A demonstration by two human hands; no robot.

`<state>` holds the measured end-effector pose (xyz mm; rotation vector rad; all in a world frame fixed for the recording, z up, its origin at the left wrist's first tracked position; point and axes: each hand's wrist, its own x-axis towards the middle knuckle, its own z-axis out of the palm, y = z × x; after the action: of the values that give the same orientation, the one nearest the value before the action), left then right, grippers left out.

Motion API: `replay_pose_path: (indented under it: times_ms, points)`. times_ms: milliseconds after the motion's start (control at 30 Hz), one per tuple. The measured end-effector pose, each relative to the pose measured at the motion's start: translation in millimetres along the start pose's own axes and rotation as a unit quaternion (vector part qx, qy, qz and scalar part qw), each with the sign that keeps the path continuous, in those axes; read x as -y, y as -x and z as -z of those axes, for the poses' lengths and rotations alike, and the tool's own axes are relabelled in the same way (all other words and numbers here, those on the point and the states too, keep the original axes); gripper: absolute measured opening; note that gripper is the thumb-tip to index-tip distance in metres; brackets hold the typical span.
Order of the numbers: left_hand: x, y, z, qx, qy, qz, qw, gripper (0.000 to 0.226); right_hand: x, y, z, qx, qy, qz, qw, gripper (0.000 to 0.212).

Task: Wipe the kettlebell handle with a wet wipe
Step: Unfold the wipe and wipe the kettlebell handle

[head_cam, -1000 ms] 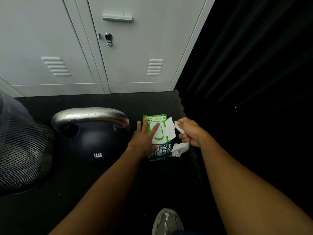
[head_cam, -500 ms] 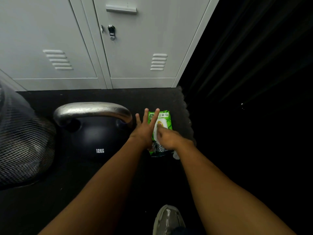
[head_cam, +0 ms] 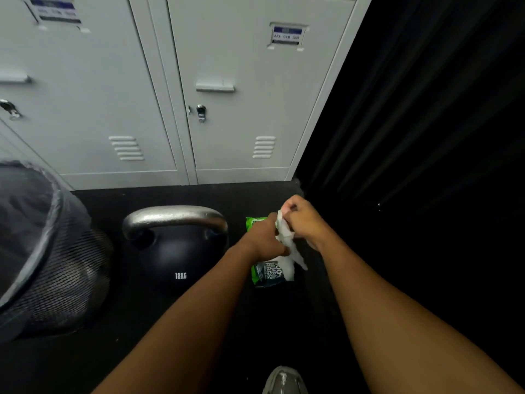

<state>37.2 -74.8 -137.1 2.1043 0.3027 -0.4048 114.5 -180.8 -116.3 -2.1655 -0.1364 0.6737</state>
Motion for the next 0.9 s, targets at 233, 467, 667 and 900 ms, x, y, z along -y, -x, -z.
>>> replay_pose_path:
  times_ms: [233, 467, 667, 900]
  points:
    - [-61.6, 39.8, 67.3, -0.153, 0.071, -0.056, 0.984, 0.036, 101.5, 45.5, 48.0, -0.005, -0.161, 0.066, 0.985, 0.011]
    - [-129.2, 107.5, 154.1, -0.281, 0.176, -0.138, 0.933, 0.02, 194.4, 113.5, 85.1, 0.083, -0.231, 0.15, 0.958, 0.025]
    - [-169.1, 162.9, 204.4, -0.327, 0.236, -0.147, 0.903, 0.027, 250.4, 161.1, 81.0, 0.037, -0.069, 0.267, 0.961, 0.037]
    - [-187.2, 205.6, 235.1, -0.312, 0.278, -0.161, 0.894, 0.037, 289.7, 178.9, 77.6, -0.016, -0.061, 0.351, 0.934, 0.005]
